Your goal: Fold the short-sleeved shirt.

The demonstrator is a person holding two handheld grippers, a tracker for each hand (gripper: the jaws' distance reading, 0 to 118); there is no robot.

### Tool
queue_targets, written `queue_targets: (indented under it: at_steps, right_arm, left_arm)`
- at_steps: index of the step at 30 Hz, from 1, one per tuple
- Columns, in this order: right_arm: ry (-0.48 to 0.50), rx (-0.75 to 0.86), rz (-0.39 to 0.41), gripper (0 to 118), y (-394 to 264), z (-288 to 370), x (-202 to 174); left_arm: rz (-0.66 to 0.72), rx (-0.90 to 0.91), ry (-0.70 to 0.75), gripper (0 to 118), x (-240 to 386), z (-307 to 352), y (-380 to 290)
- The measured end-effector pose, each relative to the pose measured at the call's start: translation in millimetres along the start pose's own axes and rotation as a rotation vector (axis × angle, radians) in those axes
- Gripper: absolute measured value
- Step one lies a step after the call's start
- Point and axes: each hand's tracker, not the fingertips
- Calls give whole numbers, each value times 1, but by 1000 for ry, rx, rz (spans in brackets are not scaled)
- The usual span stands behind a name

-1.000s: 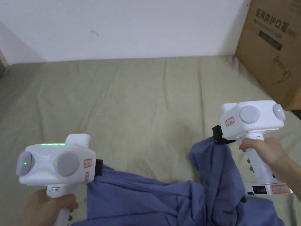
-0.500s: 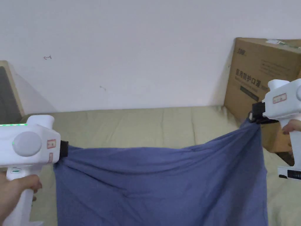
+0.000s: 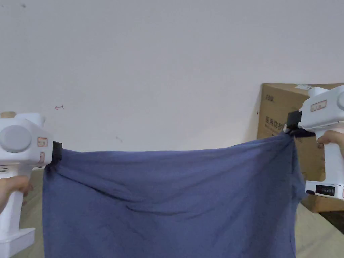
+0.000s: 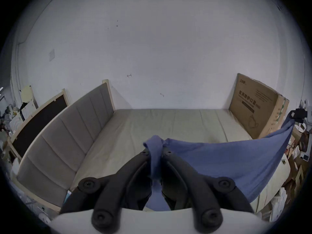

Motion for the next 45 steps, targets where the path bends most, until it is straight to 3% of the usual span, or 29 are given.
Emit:
queue_targets:
  at_steps: [4, 13, 16, 18, 23, 26, 30, 38, 42, 45]
  right_arm:
    - [-24, 52, 47, 1, 43, -17, -23]
    - [-4, 190, 11, 1, 160, -48, -54]
    - [-30, 223, 47, 1, 189, -55, -63]
    - [-41, 264, 71, 1, 201, -60, -67]
    - [-20, 282, 42, 1, 207, -85, -69]
    - [-46, 245, 83, 1, 185, -118, -70]
    - [-69, 91, 106, 1, 137, -182, -56]
    - [-155, -243, 99, 1, -16, -321, -15]
    - [-174, -400, 65, 1, -91, -350, 8]
    - [-179, -505, 95, 1, -135, -358, 27]
  left_arm:
    - [-6, 35, 26, 7, 3, -21, 39]
    - [-31, 127, 72, 7, 15, -84, 149]
    - [-19, 158, 89, 7, 20, -101, 181]
    - [-22, 205, 108, 7, 24, -109, 195]
    - [-28, 272, 160, 7, 33, -141, 203]
    - [49, 264, 169, 7, 36, -175, 182]
    - [-84, 92, 217, 7, 45, -245, 125]
    - [-117, -283, 225, 7, 54, -375, -60]
    - [-121, -426, 195, 7, 55, -395, -132]
    - [-108, -454, 184, 7, 48, -383, -165]
